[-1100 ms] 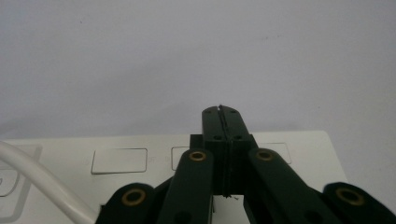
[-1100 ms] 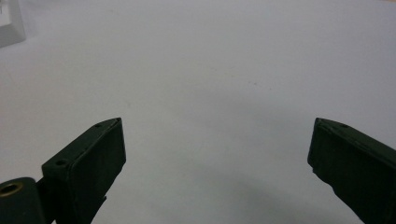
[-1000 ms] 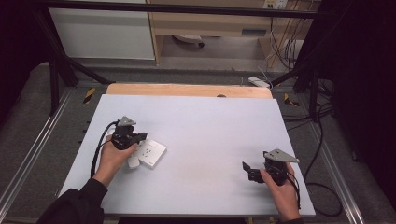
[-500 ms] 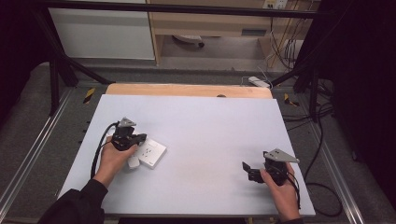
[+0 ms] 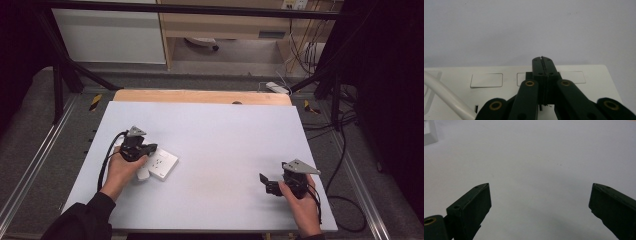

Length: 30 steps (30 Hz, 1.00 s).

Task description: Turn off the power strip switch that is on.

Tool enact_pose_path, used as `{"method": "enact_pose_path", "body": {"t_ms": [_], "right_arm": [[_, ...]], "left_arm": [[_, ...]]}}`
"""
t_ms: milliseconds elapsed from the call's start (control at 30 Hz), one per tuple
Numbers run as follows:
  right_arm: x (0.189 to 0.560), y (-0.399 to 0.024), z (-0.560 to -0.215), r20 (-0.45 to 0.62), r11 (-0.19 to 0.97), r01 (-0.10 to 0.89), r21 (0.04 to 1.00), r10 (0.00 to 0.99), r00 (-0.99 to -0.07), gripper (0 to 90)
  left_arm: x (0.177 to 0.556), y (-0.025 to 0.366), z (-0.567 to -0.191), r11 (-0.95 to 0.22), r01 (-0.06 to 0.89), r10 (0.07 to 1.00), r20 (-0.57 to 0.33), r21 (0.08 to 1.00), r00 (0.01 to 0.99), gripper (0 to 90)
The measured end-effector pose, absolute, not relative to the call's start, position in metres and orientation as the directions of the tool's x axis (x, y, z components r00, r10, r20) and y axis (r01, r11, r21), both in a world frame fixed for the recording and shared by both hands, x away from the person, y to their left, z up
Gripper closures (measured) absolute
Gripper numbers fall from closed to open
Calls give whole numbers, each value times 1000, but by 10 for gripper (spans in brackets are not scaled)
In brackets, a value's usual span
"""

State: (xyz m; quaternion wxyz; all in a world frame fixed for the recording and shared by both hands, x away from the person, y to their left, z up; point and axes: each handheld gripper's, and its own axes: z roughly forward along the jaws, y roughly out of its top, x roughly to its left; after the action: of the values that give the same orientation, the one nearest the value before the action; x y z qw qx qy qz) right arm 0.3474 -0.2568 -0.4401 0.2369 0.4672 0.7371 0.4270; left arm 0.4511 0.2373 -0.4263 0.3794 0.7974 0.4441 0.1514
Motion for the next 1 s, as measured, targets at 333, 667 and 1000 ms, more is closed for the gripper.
{"method": "enact_pose_path", "body": {"t_ms": [333, 667, 1000], "right_arm": [[347, -257, -440, 46, 203, 486, 850, 891, -452, 46], [347, -257, -440, 47, 202, 486, 850, 891, -452, 46], [347, -256, -440, 46, 203, 487, 850, 891, -452, 46]], "left_arm": [[451, 237, -426, -319, 593, 824, -94, 739, 559, 900], [451, 238, -427, -316, 596, 826, -95, 738, 556, 900], [451, 237, -427, -318, 595, 827, -91, 738, 555, 900]]}}
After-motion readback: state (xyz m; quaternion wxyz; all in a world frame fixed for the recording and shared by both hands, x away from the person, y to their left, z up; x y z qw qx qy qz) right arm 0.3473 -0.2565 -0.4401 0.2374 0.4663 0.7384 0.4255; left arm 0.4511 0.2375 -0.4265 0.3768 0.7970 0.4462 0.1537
